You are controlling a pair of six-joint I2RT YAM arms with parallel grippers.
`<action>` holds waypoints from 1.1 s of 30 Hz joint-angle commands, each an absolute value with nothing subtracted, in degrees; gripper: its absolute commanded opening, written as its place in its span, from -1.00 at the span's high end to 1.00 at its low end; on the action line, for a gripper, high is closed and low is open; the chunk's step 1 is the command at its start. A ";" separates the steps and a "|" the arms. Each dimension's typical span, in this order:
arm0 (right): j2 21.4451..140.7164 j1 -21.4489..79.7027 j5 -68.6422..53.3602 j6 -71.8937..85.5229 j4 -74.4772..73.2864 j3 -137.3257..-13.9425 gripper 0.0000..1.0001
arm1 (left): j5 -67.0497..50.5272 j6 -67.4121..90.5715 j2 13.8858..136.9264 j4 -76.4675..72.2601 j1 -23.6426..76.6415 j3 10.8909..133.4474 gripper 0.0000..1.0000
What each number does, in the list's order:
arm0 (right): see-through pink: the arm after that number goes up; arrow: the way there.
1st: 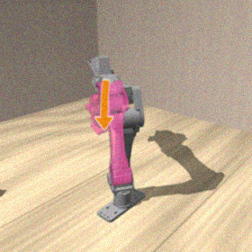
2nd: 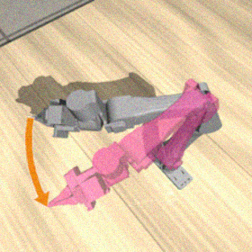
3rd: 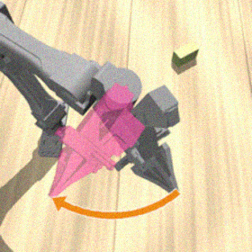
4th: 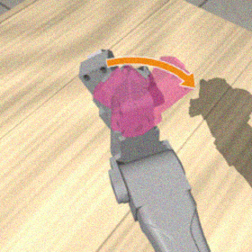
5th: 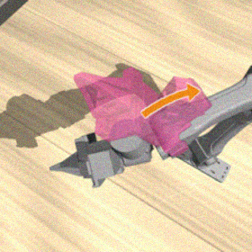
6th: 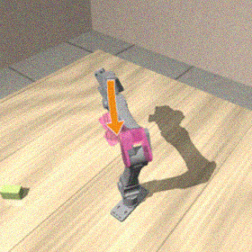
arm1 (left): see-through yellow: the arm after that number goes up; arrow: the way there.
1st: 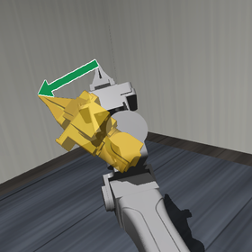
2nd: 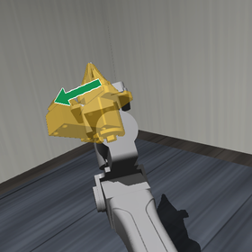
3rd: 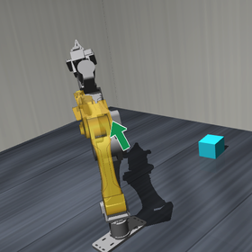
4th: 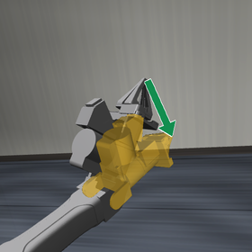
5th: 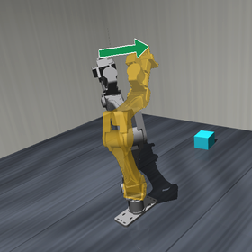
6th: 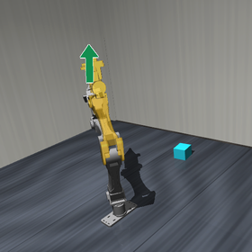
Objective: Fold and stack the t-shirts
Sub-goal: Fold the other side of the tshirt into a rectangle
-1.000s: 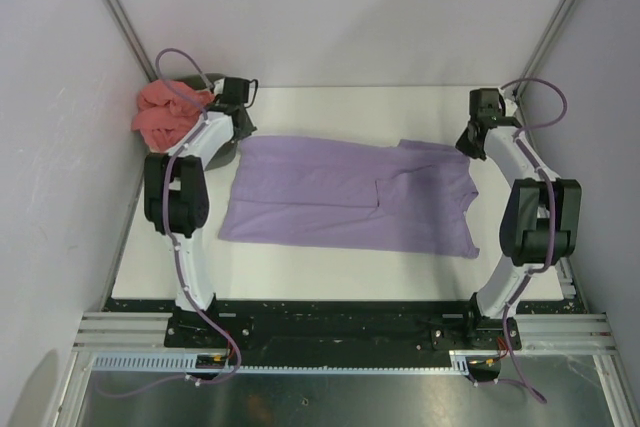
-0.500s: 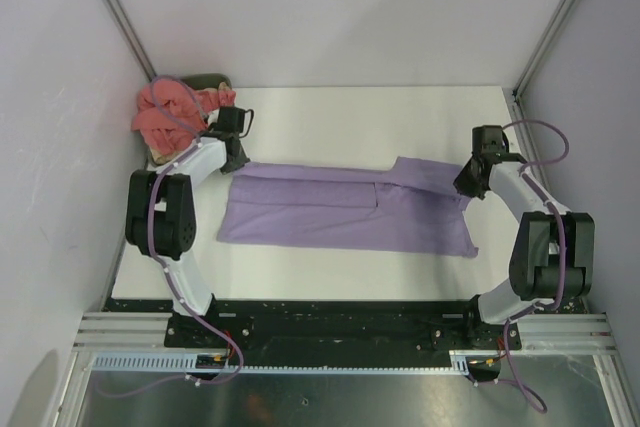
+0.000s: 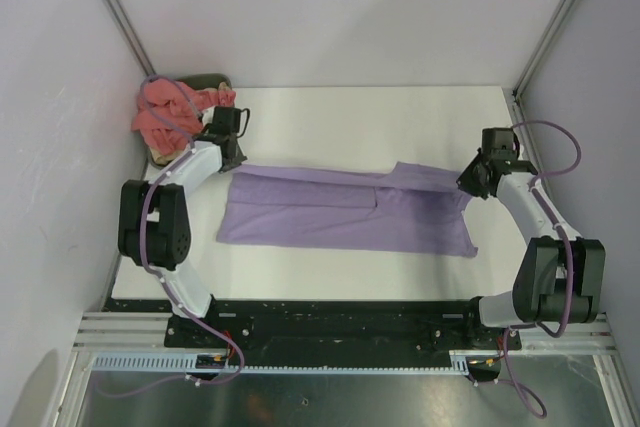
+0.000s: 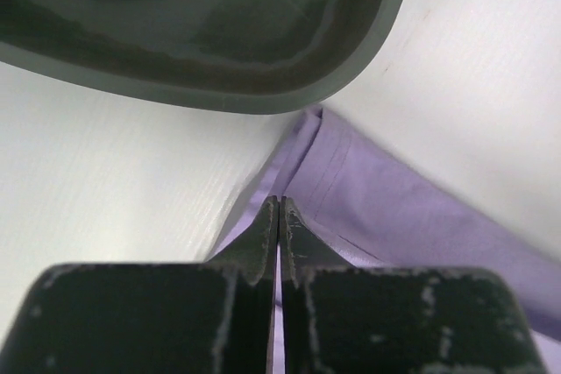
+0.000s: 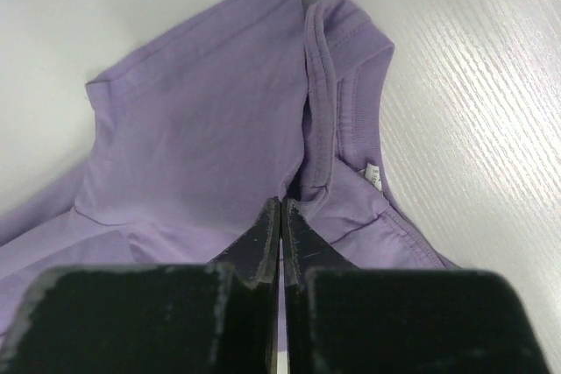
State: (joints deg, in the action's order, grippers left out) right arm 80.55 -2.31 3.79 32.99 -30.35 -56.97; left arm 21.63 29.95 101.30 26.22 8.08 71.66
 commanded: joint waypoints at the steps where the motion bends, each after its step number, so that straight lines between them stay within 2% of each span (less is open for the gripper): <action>1: 78.44 -2.72 2.84 33.79 -30.68 -57.47 1.00 | 24.18 30.25 96.86 24.43 7.39 71.87 1.00; 16: 77.12 -2.64 0.73 34.68 -30.48 -50.06 1.00 | 21.87 32.52 97.30 24.42 6.76 65.65 1.00; 33: 72.25 -3.52 0.70 34.84 -33.77 -51.35 1.00 | 19.45 33.37 93.71 24.50 4.59 63.22 1.00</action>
State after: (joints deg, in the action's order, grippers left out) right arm 73.58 -3.31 0.73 34.52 -32.14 -50.26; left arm 19.57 31.68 97.10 24.95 5.98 64.82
